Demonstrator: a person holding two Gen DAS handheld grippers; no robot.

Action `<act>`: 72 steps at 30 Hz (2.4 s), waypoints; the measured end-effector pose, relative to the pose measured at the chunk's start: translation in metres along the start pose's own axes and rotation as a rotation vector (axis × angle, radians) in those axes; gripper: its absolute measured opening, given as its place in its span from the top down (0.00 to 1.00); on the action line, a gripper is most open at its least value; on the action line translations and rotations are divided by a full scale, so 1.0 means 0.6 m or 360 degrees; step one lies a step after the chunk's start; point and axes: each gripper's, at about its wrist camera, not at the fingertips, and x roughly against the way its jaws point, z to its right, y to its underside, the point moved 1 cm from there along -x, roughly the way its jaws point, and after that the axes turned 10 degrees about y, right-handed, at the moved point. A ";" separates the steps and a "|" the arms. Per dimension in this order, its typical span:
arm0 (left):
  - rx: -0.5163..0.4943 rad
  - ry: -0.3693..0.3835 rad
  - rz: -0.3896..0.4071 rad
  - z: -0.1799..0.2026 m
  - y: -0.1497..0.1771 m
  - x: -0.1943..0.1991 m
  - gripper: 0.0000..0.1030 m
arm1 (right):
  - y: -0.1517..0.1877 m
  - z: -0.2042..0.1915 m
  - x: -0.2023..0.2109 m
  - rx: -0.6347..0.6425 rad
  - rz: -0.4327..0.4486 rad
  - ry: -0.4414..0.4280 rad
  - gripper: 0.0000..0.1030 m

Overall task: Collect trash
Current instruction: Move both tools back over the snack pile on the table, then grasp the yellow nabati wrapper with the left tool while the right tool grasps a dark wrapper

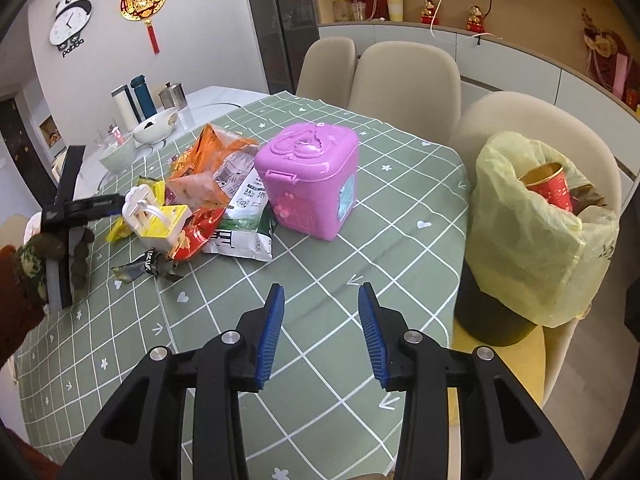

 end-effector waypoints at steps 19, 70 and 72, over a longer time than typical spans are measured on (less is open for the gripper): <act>0.0196 -0.0043 -0.0060 0.054 0.088 0.032 0.51 | -0.010 -0.103 -0.058 0.0161 -0.0107 -0.0195 0.50; 0.0354 0.0052 0.0043 0.061 0.215 0.169 0.90 | 0.006 -0.216 -0.101 0.0308 -0.0270 -0.0247 0.86; 0.0337 0.0056 0.0047 0.072 0.211 0.168 0.90 | 0.004 -0.206 -0.087 0.0292 -0.0241 -0.0271 0.86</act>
